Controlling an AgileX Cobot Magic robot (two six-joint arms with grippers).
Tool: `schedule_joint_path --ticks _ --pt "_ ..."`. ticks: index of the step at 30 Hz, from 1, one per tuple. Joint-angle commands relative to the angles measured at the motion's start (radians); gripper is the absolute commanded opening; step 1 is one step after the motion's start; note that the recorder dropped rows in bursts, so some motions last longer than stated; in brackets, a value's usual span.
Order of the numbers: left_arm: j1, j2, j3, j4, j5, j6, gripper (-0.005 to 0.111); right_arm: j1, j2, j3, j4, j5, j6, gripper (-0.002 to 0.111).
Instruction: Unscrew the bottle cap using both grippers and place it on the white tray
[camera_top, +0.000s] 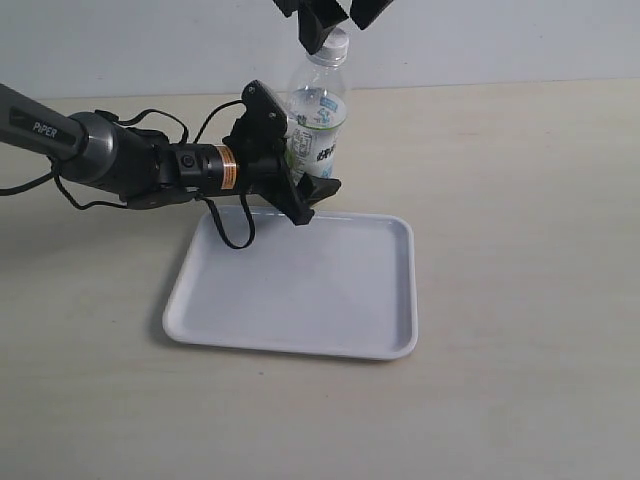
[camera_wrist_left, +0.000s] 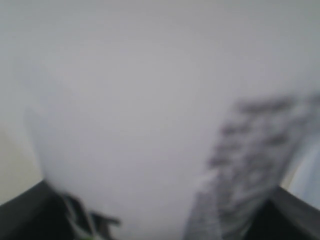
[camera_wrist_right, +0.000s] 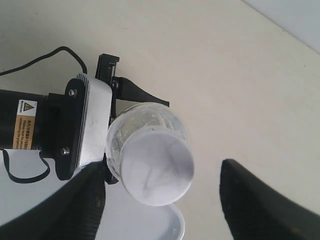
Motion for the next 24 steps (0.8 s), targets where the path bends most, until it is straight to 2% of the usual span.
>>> schedule_joint_path --ticks 1,14,24 --pt "-0.005 -0.005 0.001 0.008 0.023 0.005 0.000 -0.005 -0.002 -0.003 -0.006 -0.004 0.002 0.064" --pt "-0.005 -0.005 0.001 0.008 0.023 0.005 0.000 -0.005 0.033 -0.003 0.024 -0.004 0.002 0.063" --pt "-0.005 -0.005 0.001 0.008 0.023 0.005 0.000 -0.005 0.031 -0.003 0.022 -0.004 0.002 0.055"
